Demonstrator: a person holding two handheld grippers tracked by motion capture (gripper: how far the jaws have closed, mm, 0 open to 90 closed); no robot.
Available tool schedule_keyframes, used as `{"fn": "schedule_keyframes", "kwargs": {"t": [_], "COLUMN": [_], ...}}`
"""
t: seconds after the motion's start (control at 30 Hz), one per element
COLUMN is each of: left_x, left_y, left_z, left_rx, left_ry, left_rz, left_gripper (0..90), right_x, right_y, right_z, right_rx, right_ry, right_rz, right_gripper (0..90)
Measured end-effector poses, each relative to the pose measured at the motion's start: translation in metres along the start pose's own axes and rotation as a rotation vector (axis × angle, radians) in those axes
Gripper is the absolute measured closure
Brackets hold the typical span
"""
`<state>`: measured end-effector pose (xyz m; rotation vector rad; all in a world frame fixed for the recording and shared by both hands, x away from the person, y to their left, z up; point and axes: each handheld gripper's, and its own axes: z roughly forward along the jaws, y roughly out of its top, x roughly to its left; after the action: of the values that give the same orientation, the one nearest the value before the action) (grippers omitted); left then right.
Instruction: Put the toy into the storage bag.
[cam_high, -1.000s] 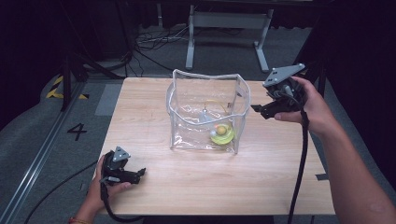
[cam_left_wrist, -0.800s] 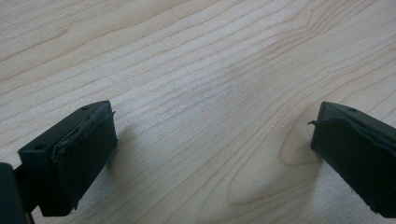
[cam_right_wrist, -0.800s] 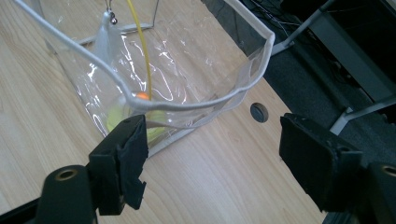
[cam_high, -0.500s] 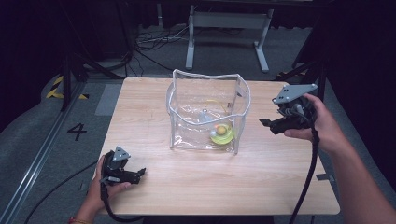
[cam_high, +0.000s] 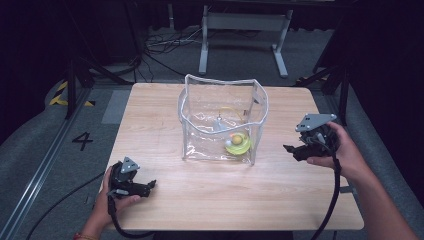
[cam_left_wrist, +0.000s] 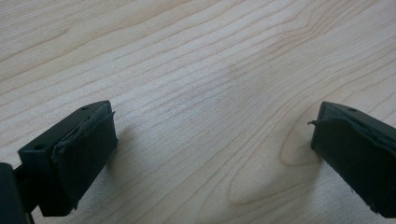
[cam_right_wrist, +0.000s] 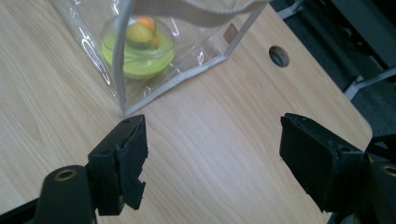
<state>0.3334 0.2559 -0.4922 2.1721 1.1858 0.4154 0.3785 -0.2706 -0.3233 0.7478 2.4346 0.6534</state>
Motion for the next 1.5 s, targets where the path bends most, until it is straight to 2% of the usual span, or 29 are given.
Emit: {"fn": "schedule_keyframes", "kwargs": {"t": [0.17, 0.57, 0.77, 0.87, 0.9, 0.97, 1.0, 1.03, 1.17, 1.3, 1.47, 1.5], "left_x": [0.000, 0.000, 0.000, 0.000, 0.000, 0.000, 0.000, 0.000, 0.000, 0.000, 0.000, 0.000], "left_y": [0.000, 0.000, 0.000, 0.000, 0.000, 0.000, 0.000, 0.000, 0.000, 0.000, 0.000, 0.000], "left_z": [0.000, 0.000, 0.000, 0.000, 0.000, 0.000, 0.000, 0.000, 0.000, 0.000, 0.000, 0.000], "left_rx": [0.000, 0.000, 0.000, -0.001, 0.000, 0.000, 0.000, 0.000, 0.000, 0.000, -0.001, -0.001], "left_ry": [0.000, 0.000, 0.000, 0.001, 0.000, 0.000, 0.000, 0.000, 0.001, 0.000, 0.000, 0.000], "left_rz": [0.000, 0.000, 0.000, 0.000, 0.000, 0.000, 0.000, -0.001, -0.001, -0.001, 0.000, -0.001], "left_gripper": [0.5, 0.5, 0.5, 0.5, 0.6, 0.5, 0.5, 0.5, 0.5, 0.5, 0.5, 0.5], "right_x": [0.003, 0.006, 0.008, 0.009, 0.009, 0.010, 0.011, 0.011, 0.013, 0.015, 0.016, 0.017], "right_y": [-0.017, -0.054, -0.078, -0.086, -0.094, -0.099, -0.107, -0.107, -0.129, -0.142, -0.162, -0.166], "right_z": [0.011, 0.028, 0.034, 0.036, 0.039, 0.041, 0.043, 0.043, 0.048, 0.051, 0.055, 0.056], "right_rx": [0.030, 0.057, 0.026, 0.014, 0.002, -0.002, -0.008, -0.008, -0.057, -0.065, -0.097, -0.105], "right_ry": [-0.005, -0.014, -0.016, -0.022, -0.019, -0.021, -0.025, -0.025, 0.001, 0.004, 0.022, 0.013], "right_rz": [0.009, 0.044, 0.077, 0.079, 0.098, 0.102, 0.106, 0.106, 0.159, 0.186, 0.255, 0.266], "right_gripper": [23.7, 21.5, 21.1, 19.6, 19.5, 19.4, 19.1, 19.1, 18.9, 18.5, 18.7, 18.7]}}
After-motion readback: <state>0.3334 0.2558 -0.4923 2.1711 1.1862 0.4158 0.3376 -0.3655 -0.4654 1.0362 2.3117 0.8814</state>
